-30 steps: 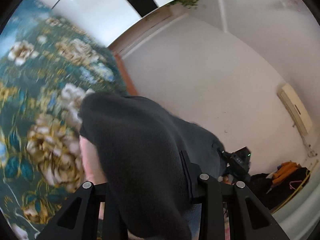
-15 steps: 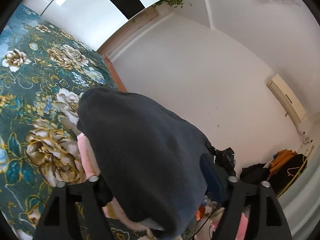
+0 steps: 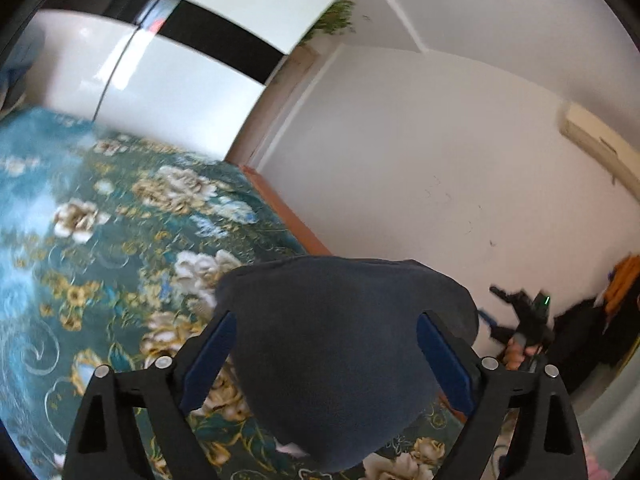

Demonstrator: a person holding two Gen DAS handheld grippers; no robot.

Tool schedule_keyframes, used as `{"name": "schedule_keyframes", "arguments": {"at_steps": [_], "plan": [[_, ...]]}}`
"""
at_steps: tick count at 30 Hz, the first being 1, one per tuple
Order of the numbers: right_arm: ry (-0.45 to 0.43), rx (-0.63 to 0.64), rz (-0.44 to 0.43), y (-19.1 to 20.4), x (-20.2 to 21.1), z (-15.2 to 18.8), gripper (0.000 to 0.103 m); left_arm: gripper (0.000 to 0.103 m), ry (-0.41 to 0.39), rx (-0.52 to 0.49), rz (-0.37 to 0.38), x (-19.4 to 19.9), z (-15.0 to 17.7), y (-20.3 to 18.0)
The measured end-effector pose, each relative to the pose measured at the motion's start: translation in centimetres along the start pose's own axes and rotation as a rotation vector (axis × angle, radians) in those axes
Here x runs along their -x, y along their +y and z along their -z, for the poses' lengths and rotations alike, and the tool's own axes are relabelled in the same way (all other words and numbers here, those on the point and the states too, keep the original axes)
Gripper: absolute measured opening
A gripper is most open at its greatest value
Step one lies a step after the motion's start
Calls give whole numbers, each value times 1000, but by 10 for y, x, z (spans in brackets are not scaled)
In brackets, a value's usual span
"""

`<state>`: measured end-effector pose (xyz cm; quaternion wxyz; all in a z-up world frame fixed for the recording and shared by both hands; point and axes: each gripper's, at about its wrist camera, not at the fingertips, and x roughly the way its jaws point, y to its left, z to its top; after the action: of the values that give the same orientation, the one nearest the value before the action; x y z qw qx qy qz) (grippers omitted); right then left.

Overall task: Fold clothes
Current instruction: 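Lift the folded jacket with both grippers and carry it toward the clothes stack, then lower the folded jacket onto the clothes stack and open both grippers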

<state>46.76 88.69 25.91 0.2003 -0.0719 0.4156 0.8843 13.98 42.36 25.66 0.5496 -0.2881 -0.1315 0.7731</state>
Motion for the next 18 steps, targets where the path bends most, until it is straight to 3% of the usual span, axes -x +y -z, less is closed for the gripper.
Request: {"name": "schedule_keyframes", "arguments": {"at_steps": [5, 8, 11, 14, 18], "plan": [[116, 418, 81, 114, -25, 41, 74, 93, 67, -122, -1, -34, 8, -47], [198, 515, 57, 143, -51, 70, 74, 94, 107, -196, -19, -55, 14, -69], [262, 570, 158, 138, -87, 90, 74, 93, 152, -228, -80, -78, 23, -73], [298, 584, 255, 118, -114, 101, 74, 93, 197, -224, -81, -100, 33, -66], [292, 550, 244, 99, -122, 103, 76, 94, 199, -257, -105, -111, 41, -71]]}}
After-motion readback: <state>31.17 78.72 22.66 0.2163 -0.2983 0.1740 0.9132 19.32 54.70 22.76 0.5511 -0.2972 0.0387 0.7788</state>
